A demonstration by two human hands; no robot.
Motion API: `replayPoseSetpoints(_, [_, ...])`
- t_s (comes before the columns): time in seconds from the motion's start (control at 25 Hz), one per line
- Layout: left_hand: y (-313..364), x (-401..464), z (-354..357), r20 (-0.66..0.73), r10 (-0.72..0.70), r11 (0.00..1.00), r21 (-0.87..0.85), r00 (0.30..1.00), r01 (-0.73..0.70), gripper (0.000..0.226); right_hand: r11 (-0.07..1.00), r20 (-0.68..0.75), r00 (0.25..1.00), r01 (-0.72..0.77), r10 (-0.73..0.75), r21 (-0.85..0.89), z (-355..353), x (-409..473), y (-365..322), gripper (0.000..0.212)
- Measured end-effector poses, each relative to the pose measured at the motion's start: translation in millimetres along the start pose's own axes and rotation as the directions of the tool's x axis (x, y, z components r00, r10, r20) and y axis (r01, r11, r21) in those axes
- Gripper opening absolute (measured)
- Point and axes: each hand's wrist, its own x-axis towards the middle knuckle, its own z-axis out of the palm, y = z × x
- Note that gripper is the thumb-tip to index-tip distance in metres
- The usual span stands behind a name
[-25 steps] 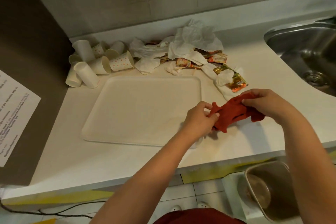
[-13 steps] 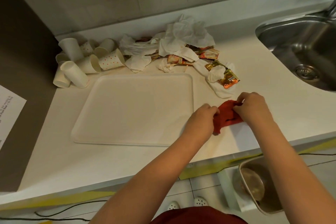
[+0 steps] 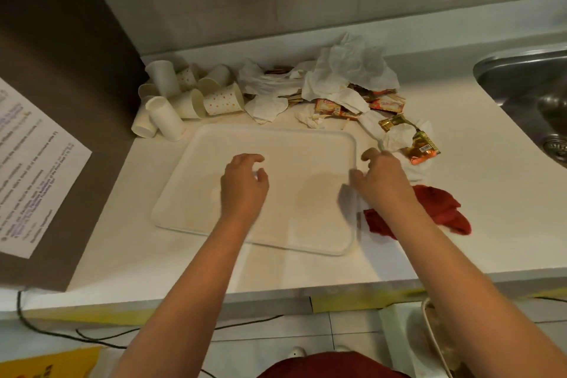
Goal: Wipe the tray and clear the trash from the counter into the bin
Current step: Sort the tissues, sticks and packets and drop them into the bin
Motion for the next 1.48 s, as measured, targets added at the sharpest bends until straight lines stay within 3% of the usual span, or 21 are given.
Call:
replayPoseSetpoints(0.16, [-74, 16, -37, -0.211, -0.234, 0.946, 0.176, 0.949, 0.272, 0.036, 0.986, 0.093, 0.983, -0.161, 0.157, 0.037, 27, 14, -13, 0.046])
replayPoseSetpoints(0.28, [-108, 18, -56, -0.252, -0.369, 0.861, 0.269, 0.894, 0.431, 0.042, 0.966, 0.115, 0.962, -0.255, 0.249, 0.035, 36, 22, -20, 0.049])
replayPoseSetpoints(0.4, [-124, 17, -63, -0.249, -0.469, 0.825, 0.219, 0.848, 0.521, 0.038, 0.958, 0.108, 0.952, -0.285, 0.285, -0.017, 40, 25, -20, 0.047])
replayPoseSetpoints(0.72, [-136, 15, -62, -0.238, -0.434, 0.856, 0.190, 0.869, 0.480, 0.035, 0.977, 0.119, 0.970, -0.203, 0.211, -0.069, 42, 37, -11, 0.029])
replayPoseSetpoints(1.0, [-142, 1, -69, -0.286, -0.477, 0.861, 0.038, 0.831, 0.507, 0.040, 0.982, 0.139, 0.973, -0.185, 0.186, -0.021, 34, 35, -12, 0.028])
replayPoseSetpoints(1.24, [-162, -32, -95, -0.375, -0.546, 0.798, 0.039, 0.749, 0.601, 0.043, 0.997, 0.195, 0.980, -0.023, 0.036, -0.069, 38, 27, -43, 0.022])
replayPoseSetpoints(1.48, [-182, -53, -123, -0.434, -0.599, 0.773, -0.096, 0.673, 0.627, 0.044, 0.980, 0.228, 0.971, 0.109, -0.070, -0.164, 77, 16, -65, 0.021])
